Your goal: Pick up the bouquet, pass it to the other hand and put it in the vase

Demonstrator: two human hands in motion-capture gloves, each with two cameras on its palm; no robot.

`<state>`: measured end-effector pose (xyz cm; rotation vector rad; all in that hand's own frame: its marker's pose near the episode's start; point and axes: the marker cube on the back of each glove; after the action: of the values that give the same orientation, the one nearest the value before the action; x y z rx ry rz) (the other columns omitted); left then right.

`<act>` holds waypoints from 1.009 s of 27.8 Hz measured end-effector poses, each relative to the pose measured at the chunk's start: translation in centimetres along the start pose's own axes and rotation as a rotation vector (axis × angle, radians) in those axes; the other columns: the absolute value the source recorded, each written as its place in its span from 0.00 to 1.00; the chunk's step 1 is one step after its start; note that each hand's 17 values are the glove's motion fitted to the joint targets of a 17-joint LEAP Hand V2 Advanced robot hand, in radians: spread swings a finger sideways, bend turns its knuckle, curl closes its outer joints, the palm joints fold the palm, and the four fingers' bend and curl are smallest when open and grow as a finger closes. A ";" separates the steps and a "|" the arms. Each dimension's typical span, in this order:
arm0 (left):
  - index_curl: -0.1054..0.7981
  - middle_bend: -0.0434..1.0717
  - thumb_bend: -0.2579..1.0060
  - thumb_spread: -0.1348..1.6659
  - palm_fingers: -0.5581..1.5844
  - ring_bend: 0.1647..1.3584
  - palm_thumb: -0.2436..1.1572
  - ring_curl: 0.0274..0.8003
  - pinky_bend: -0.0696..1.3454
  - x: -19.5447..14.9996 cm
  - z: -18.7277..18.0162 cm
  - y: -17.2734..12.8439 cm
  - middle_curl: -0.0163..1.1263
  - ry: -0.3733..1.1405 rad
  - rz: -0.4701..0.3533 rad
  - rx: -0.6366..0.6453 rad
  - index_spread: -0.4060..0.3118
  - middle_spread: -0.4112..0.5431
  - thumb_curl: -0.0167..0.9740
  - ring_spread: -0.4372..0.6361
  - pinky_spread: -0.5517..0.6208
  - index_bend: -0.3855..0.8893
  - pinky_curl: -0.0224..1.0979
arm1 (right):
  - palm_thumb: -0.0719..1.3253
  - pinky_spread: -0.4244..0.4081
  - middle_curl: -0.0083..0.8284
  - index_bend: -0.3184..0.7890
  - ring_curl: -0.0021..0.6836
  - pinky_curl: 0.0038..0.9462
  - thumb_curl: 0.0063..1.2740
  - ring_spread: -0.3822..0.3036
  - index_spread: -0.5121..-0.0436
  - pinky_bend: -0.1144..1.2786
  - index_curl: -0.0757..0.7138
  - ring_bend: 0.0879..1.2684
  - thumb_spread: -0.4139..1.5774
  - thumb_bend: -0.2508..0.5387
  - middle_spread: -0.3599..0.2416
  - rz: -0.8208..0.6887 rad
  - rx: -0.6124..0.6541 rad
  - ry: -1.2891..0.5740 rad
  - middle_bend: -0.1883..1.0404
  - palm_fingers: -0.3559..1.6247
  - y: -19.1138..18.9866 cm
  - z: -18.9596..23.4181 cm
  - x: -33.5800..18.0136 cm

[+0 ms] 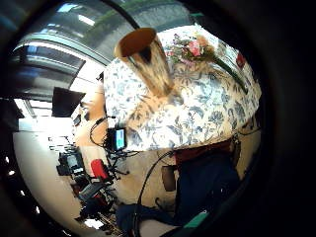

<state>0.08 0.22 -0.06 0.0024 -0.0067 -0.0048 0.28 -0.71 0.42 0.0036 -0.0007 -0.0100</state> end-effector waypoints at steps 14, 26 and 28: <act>0.29 0.23 0.21 0.61 0.41 0.27 0.24 0.21 0.27 0.2 2.0 -0.7 0.18 0.014 -0.003 -0.003 0.52 0.58 0.12 0.63 0.69 0.42 0.19 | 0.30 0.67 0.20 0.38 0.28 0.26 0.08 0.66 0.44 0.49 0.19 0.35 0.73 0.56 0.63 -0.045 -0.035 -0.052 0.33 0.29 -1.0 0.4 -0.8; 0.35 0.21 0.19 0.69 0.40 0.27 0.24 0.25 0.27 1.2 3.8 0.0 0.24 0.041 0.058 0.023 0.52 0.60 0.17 0.66 0.71 0.42 0.23 | 0.31 0.68 0.33 0.34 0.37 0.29 0.13 0.60 0.46 0.48 0.20 0.44 0.78 0.47 0.63 0.051 -0.131 -0.001 0.44 0.36 -0.5 -1.7 0.8; 0.36 0.21 0.19 0.69 0.40 0.27 0.23 0.25 0.27 1.4 3.5 0.7 0.25 0.035 0.066 0.031 0.52 0.60 0.18 0.66 0.71 0.42 0.24 | 0.31 0.69 0.34 0.34 0.39 0.30 0.13 0.60 0.48 0.49 0.20 0.45 0.78 0.45 0.63 0.090 -0.124 -0.004 0.44 0.36 -0.9 -2.3 1.3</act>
<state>1.46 0.90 3.41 0.0333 0.0278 0.0618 1.61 -1.58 -1.84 -0.1201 -0.0038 0.0797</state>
